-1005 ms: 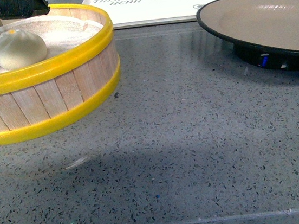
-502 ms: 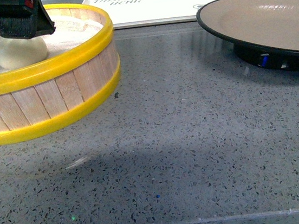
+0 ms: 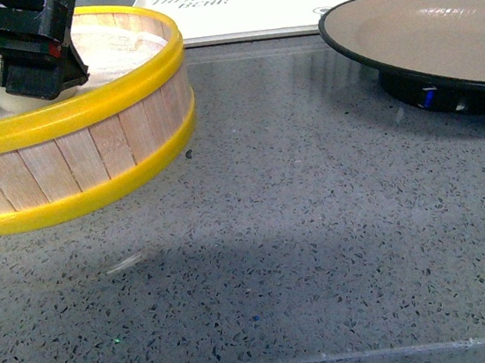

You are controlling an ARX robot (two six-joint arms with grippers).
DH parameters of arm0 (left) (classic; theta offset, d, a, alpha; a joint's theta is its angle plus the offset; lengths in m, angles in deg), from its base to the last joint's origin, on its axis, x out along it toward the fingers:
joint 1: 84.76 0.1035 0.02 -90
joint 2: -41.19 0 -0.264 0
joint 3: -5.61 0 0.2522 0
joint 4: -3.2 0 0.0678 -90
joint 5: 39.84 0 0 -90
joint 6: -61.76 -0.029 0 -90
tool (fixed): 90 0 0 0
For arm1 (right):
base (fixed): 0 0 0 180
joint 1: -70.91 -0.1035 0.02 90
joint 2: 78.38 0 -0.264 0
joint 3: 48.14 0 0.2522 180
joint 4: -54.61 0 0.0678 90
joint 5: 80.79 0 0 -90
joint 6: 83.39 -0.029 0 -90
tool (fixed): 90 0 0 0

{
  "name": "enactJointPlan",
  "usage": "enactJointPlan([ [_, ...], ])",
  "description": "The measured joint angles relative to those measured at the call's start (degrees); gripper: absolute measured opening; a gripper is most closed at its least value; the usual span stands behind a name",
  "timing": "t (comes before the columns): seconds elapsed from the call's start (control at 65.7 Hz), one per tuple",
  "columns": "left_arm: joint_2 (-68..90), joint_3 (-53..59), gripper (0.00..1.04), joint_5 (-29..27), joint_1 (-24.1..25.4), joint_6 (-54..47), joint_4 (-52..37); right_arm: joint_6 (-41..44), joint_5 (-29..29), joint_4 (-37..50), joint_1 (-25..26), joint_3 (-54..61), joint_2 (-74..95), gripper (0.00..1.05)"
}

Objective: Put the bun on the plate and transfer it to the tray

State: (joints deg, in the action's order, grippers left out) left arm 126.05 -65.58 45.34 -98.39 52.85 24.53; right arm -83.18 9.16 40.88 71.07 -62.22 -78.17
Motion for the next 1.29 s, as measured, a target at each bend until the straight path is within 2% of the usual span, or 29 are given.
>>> enactJointPlan([
  [0.091, 0.0, 0.0, 0.72, -0.4, -0.1, -0.1, 0.0, 0.0, 0.0, 0.0, 0.0, 0.0, 0.0, 0.96],
  [0.213, 0.0, 0.0, 0.47, -0.8, -0.4, -0.2, 0.0, 0.0, 0.0, 0.0, 0.0, 0.0, 0.0, 0.96],
  [0.289, 0.0, 0.0, 0.36, -0.8, -0.5, -0.3, 0.0, 0.0, 0.0, 0.0, 0.0, 0.0, 0.0, 0.96],
  [0.457, 0.0, 0.0, 0.13, -1.0, -0.8, -0.5, -0.1, 0.0, 0.0, 0.0, 0.0, 0.0, 0.0, 0.96],
  [0.548, 0.0, 0.0, 0.04, -1.0, -1.1, -0.5, -0.1, 0.0, 0.0, 0.0, 0.0, 0.0, 0.0, 0.96],
  [1.065, -2.6, -0.4, 0.04, -0.8, -1.2, -1.6, 1.0, 0.0, 0.0, 0.0, 0.0, 0.0, 0.0, 0.96],
  [1.294, -3.0, -6.0, 0.04, -1.3, -2.6, -2.9, 2.6, 0.0, 0.0, 0.0, 0.0, 0.0, 0.0, 0.96],
])
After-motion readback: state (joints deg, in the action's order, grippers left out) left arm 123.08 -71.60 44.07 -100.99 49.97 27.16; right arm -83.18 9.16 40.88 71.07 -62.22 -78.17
